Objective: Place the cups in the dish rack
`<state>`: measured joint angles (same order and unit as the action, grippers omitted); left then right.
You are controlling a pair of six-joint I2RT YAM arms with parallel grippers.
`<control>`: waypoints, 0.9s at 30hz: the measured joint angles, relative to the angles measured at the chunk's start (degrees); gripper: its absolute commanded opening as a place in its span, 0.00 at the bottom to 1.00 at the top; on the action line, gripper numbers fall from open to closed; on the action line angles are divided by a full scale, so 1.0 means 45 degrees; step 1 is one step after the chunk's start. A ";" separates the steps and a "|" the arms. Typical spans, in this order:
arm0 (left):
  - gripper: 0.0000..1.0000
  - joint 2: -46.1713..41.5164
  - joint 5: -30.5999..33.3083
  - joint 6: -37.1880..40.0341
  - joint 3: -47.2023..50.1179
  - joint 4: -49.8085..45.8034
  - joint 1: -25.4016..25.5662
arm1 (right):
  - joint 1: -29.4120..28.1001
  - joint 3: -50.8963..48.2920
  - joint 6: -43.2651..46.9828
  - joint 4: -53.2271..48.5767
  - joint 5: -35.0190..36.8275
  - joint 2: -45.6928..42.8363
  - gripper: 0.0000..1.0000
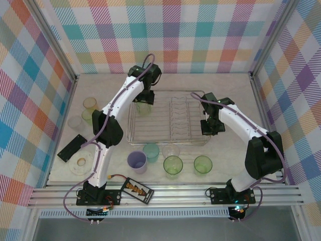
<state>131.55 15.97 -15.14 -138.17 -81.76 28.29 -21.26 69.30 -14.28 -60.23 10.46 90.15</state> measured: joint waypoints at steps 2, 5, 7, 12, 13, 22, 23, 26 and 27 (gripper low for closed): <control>0.00 0.0044 -0.0005 0.0000 0.0000 -0.0092 -0.0078 | -0.0024 -0.0068 0.0068 0.0039 0.0019 0.0000 0.14; 0.00 0.0068 -0.0063 0.0000 0.0000 -0.0141 -0.0248 | -0.0049 -0.0277 0.0243 -0.0005 0.0015 0.0015 0.18; 0.00 0.0068 -0.0267 -0.0005 0.0000 -0.0092 -0.0384 | -0.0049 -0.0296 0.0325 -0.0058 0.0019 0.0015 0.22; 0.00 0.0068 -0.0695 0.0005 0.0000 0.0112 -0.0675 | -0.0034 -0.0296 0.0510 -0.0199 0.0107 0.0000 0.37; 0.00 0.0068 -0.0733 0.0010 0.0000 0.0180 -0.0719 | -0.0034 -0.0296 0.0544 -0.0243 0.0073 0.0000 0.39; 0.15 0.0355 -0.0767 0.0194 0.0000 0.0296 -0.0777 | -0.0044 -0.0296 0.0622 -0.0549 -0.0316 -0.0097 0.46; 0.16 0.0355 -0.0767 0.0243 0.0000 0.0340 -0.0787 | -0.0044 -0.0296 0.0622 -0.0578 -0.0350 -0.0117 0.47; 0.16 0.0355 -0.0772 0.0301 0.0000 0.0403 -0.0821 | -0.0044 -0.0296 0.0622 -0.0651 -0.0427 -0.0170 0.47; 0.16 0.0355 -0.0772 0.0311 0.0000 0.0432 -0.0831 | -0.0044 -0.0296 0.0622 -0.0665 -0.0432 -0.0199 0.47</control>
<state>133.14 12.49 -13.74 -138.17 -79.81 24.56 -21.45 67.96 -11.49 -63.22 8.51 89.25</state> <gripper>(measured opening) 0.632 0.468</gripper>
